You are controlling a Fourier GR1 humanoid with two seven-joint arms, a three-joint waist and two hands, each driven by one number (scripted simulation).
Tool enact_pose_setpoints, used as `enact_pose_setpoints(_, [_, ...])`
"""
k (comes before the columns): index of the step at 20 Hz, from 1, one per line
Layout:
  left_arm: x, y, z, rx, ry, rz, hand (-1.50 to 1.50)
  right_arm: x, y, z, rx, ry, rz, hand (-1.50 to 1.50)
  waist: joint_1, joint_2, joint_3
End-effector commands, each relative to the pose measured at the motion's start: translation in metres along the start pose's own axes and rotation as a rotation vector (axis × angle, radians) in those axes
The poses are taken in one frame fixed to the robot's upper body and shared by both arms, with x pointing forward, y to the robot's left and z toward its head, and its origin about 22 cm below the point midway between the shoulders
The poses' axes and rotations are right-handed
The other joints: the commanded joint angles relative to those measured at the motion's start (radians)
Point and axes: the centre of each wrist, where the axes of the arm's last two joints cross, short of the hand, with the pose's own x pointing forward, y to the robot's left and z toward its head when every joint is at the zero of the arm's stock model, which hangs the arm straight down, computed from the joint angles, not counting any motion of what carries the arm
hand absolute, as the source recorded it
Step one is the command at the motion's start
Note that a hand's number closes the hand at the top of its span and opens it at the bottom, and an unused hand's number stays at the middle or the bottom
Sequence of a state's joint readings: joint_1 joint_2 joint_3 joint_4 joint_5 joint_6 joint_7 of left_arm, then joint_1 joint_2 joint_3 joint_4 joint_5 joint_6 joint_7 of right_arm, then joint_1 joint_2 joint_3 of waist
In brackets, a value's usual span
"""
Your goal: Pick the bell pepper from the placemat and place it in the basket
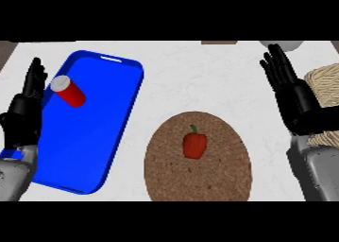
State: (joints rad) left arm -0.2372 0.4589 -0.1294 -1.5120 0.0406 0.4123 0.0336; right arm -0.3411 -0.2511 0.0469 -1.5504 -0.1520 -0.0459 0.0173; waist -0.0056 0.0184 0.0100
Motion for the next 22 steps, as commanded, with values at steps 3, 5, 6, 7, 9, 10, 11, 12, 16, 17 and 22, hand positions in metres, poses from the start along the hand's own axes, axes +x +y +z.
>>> enact_pose_setpoints(3, [-0.055, -0.019, 0.044, -0.133, 0.34, 0.081, 0.0, 0.017, 0.041, -0.027, 0.073, -0.063, -0.11, 1.5, 0.029, -0.01, -0.011])
enact_pose_setpoints(5, [-0.08, -0.025, 0.07, -0.201, 0.539, 0.135, 0.0, 0.036, 0.077, -0.039, 0.111, -0.092, -0.17, 1.5, 0.059, -0.004, -0.014])
enact_pose_setpoints(6, [-0.092, -0.043, 0.089, -0.241, 0.644, 0.169, 0.0, 0.039, 0.084, -0.042, 0.14, -0.1, -0.201, 1.5, 0.054, 0.0, -0.014])
enact_pose_setpoints(7, [-0.092, -0.039, 0.092, -0.303, 0.639, 0.155, 0.0, 0.039, 0.106, -0.036, 0.401, -0.146, 0.022, 1.5, 0.097, 0.002, -0.019])
enact_pose_setpoints(9, [-0.094, -0.036, 0.097, -0.317, 0.671, 0.166, 0.0, 0.032, 0.16, -0.025, 0.404, -0.125, -0.098, 1.5, 0.086, -0.006, -0.013])
enact_pose_setpoints(10, [-0.097, -0.038, 0.095, -0.31, 0.698, 0.161, 0.0, 0.024, 0.174, -0.014, 0.393, -0.115, -0.046, 1.5, 0.063, -0.009, -0.013])
enact_pose_setpoints(11, [-0.096, -0.041, 0.102, -0.324, 0.704, 0.174, 0.0, 0.023, 0.182, -0.016, 0.37, -0.115, 0.033, -1.5, 0.067, -0.012, -0.013])
enact_pose_setpoints(12, [-0.097, -0.042, 0.109, -0.315, 0.708, 0.174, 0.0, 0.017, 0.191, -0.008, 0.352, -0.092, 0.084, -1.5, 0.063, -0.016, -0.013])
enact_pose_setpoints(16, [-0.101, -0.03, 0.103, -0.305, 0.723, 0.173, 0.0, 0.019, 0.216, -0.009, 0.291, -0.023, 0.297, -1.5, 0.042, -0.022, -0.015])
enact_pose_setpoints(17, [-0.104, -0.019, 0.104, -0.285, 0.733, 0.167, 0.0, 0.021, 0.211, -0.012, 0.249, -0.003, 0.386, -1.5, 0.018, -0.034, -0.017])
enact_pose_setpoints(22, [-0.109, -0.014, 0.117, -0.261, 0.766, 0.16, 0.0, 0.048, 0.171, -0.055, 0.158, 0.063, 0.83, -1.5, -0.011, -0.048, -0.019])
